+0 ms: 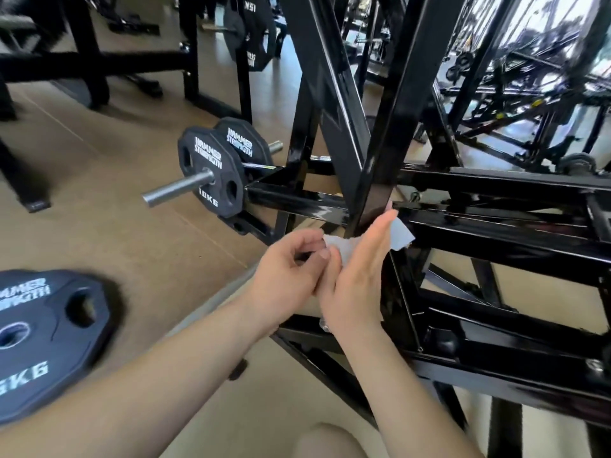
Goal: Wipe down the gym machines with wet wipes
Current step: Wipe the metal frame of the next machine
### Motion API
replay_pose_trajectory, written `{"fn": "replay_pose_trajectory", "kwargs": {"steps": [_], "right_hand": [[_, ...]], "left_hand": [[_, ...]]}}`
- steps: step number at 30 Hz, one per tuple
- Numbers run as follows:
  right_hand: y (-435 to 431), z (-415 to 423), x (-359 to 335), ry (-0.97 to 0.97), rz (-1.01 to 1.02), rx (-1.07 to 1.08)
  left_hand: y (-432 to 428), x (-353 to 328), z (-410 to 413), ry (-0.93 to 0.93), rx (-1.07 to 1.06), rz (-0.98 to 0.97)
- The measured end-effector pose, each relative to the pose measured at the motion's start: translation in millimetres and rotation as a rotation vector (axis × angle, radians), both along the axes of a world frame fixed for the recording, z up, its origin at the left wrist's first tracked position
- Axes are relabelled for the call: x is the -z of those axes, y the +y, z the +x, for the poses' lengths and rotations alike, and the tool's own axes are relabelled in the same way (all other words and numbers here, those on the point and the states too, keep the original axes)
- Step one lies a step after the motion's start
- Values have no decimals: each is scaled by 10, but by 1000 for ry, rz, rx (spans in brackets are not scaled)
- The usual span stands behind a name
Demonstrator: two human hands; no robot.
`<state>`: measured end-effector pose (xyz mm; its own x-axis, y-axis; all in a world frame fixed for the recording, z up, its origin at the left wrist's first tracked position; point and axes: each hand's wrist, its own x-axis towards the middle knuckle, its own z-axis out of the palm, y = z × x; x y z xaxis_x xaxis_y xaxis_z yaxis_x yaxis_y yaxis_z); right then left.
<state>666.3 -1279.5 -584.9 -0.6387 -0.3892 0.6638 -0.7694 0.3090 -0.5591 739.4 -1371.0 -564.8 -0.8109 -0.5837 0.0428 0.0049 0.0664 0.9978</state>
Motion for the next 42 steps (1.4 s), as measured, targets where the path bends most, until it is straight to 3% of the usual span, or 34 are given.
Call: {"fn": "replay_pose_trajectory", "kwargs": {"steps": [4, 7, 14, 17, 20, 24, 28, 30, 32, 35, 39, 42], "right_hand": [[193, -31, -35, -87, 17, -112], [345, 41, -10, -240, -93, -163], [359, 297, 480, -440, -358, 86], [317, 248, 752, -384, -374, 193], [331, 201, 886, -415, -347, 267], [404, 270, 930, -532, -347, 156], [611, 310, 908, -630, -384, -41], [761, 350, 821, -573, -436, -40], [901, 408, 697, -400, -438, 5], [948, 393, 622, -105, -218, 91], [879, 320, 635, -85, 76, 192], [941, 292, 640, -133, -105, 158]], "left_hand": [[-2, -109, -170, 29, -11, 5], [-9, -108, -282, 57, -73, -48], [-38, 178, -327, 9, -117, -122], [38, 372, -320, -67, -99, 35], [155, 468, -361, -31, -128, 231], [448, 410, -234, 48, -121, 242], [697, 619, -67, 79, 141, 186], [690, 805, -89, 33, 215, 43], [625, 923, -137, -12, 235, -33], [599, 1148, -228, -64, 204, 24], [716, 1193, -347, -70, 186, 2], [722, 795, -447, 55, 27, -65]]}}
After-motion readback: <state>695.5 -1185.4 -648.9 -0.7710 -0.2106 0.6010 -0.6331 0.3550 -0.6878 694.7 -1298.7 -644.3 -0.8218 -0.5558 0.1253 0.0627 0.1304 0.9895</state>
